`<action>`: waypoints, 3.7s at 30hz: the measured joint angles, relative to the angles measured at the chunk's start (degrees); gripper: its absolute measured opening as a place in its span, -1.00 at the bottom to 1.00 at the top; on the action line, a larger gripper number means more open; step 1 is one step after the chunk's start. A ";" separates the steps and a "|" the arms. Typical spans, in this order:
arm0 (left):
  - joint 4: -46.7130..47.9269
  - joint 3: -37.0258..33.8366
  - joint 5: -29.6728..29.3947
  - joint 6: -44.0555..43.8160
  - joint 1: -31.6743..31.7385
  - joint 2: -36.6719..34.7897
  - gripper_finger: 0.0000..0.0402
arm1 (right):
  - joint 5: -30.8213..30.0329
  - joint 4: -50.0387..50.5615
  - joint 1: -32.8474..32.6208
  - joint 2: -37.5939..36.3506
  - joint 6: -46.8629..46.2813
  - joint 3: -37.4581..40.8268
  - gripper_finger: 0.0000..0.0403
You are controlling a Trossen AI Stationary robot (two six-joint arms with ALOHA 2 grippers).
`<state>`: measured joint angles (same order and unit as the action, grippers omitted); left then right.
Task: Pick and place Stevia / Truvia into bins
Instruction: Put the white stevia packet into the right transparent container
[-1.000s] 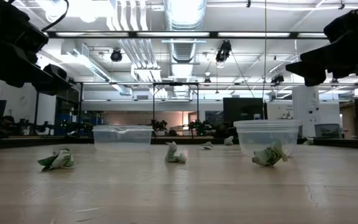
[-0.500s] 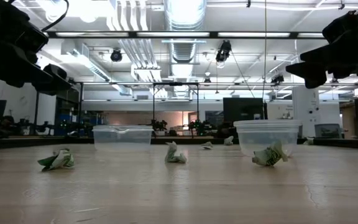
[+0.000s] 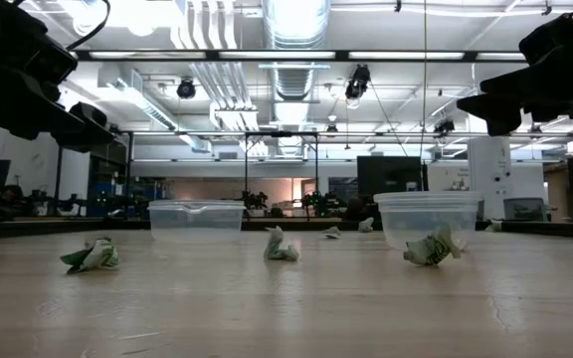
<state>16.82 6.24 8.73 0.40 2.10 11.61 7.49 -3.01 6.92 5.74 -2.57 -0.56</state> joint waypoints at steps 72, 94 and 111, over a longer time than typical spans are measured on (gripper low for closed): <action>0.02 -0.02 0.00 0.00 0.00 -0.02 0.04 | 28.39 -29.56 -11.14 48.31 -1.25 -37.19 0.20; -0.01 -0.02 -0.02 0.00 -0.01 -0.02 0.04 | 12.71 25.55 -21.02 68.26 12.81 -67.48 0.20; -0.05 -0.02 -0.02 0.00 0.00 0.31 0.04 | 6.83 52.40 -21.33 88.10 11.17 -87.17 0.19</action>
<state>16.77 6.22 8.71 0.40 2.11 11.92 14.33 49.39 -14.41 93.84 8.60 -87.72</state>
